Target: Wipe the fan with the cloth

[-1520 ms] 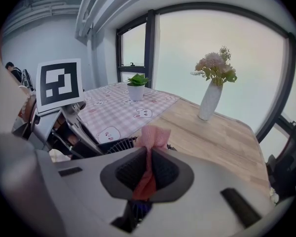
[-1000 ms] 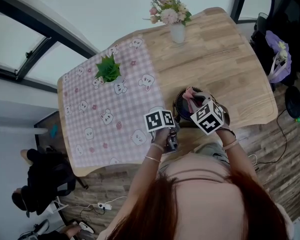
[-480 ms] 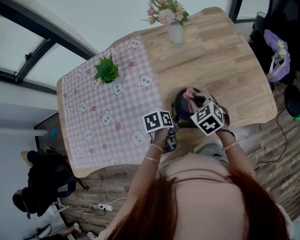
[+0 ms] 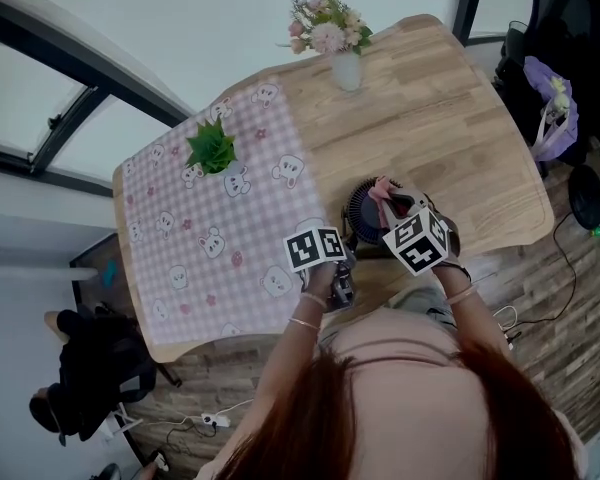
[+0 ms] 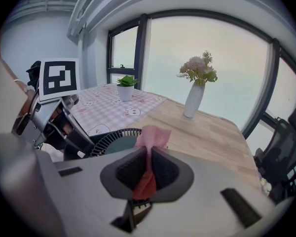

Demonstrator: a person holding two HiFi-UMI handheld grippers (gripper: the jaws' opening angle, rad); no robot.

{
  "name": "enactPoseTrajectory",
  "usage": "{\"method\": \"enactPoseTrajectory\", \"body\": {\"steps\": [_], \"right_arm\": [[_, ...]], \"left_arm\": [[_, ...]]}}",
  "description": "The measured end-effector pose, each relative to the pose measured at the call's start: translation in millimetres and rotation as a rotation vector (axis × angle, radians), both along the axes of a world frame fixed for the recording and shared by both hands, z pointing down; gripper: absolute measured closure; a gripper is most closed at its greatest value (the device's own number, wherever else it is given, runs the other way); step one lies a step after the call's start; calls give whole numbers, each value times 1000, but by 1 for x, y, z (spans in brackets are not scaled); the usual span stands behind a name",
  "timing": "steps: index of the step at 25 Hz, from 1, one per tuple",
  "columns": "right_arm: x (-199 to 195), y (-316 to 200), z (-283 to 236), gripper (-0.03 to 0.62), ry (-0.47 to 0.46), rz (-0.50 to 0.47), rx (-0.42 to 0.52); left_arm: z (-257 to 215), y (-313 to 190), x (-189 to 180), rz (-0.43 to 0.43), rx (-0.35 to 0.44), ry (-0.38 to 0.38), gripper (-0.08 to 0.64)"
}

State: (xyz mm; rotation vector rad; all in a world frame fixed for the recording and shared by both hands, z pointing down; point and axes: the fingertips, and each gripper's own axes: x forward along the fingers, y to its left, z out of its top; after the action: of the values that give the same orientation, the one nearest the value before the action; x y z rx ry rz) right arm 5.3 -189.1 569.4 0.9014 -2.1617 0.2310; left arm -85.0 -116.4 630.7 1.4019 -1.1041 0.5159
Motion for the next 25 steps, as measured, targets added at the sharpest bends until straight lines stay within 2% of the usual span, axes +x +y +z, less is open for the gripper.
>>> {"method": "enactPoseTrajectory", "body": {"steps": [12,25], "right_arm": [[14,2,0,566,-6,73,-5],[34,14,5,566,20,148,-26]], "left_arm": [[-1,0,0,-19,-5,-12,451],[-1,0,0,11,6,-7,451]]}}
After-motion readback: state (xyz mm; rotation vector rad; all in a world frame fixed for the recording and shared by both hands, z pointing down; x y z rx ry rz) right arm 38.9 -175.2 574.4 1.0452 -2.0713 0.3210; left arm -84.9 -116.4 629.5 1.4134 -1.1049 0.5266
